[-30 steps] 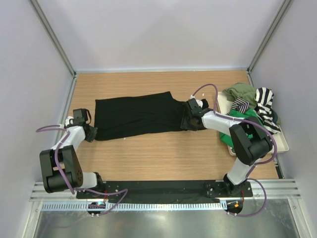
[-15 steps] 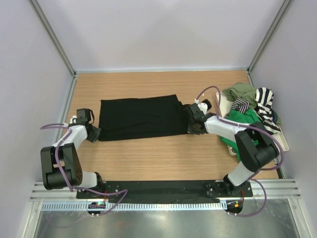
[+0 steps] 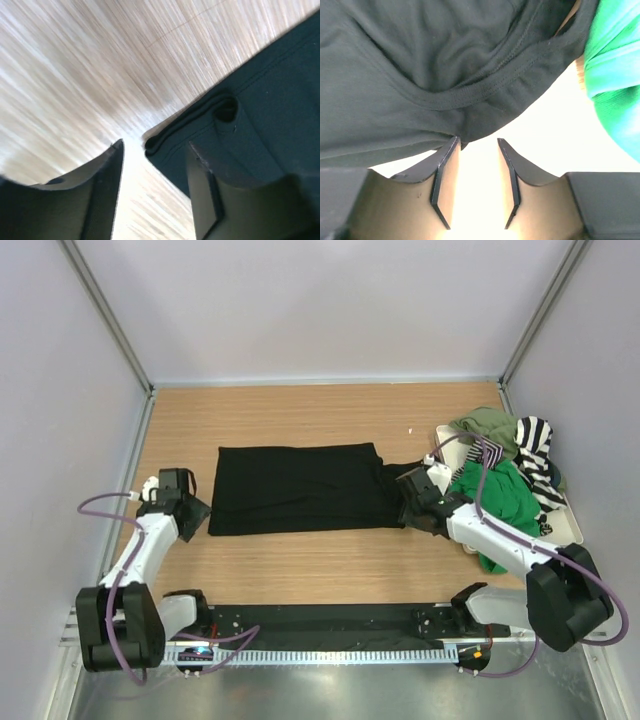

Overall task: Fold and stack the tank tops
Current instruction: Fold the tank top

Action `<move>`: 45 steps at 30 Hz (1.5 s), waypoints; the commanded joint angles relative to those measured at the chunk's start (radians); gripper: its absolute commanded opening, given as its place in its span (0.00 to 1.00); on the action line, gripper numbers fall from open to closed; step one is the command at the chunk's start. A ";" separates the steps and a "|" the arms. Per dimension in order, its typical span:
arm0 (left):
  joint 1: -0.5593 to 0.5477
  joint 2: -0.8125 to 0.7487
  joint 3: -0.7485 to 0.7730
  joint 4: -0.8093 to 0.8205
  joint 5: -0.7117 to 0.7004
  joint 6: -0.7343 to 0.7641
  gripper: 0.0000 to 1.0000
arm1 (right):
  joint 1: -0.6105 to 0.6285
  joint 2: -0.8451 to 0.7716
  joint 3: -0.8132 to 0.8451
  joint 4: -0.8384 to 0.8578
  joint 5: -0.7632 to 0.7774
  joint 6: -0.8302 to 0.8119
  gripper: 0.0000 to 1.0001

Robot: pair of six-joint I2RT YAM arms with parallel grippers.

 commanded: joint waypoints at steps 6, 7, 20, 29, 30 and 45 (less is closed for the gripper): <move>0.004 -0.034 0.110 -0.091 -0.097 0.018 0.65 | -0.005 0.011 0.223 -0.037 0.064 -0.119 0.41; 0.004 -0.020 0.136 -0.061 -0.086 0.027 0.65 | -0.008 0.026 0.246 -0.021 0.046 -0.137 0.41; 0.003 0.461 0.476 0.289 0.239 0.175 0.64 | -0.157 0.505 0.695 0.131 -0.269 -0.260 0.38; 0.003 0.722 0.713 0.259 0.233 0.239 0.63 | -0.186 0.817 0.984 0.092 -0.281 -0.308 0.50; 0.003 0.752 0.725 0.251 0.230 0.244 0.63 | -0.187 0.839 1.005 0.086 -0.287 -0.312 0.50; -0.011 0.835 0.828 0.205 0.219 0.323 0.61 | -0.183 1.000 1.127 0.020 -0.295 -0.334 0.45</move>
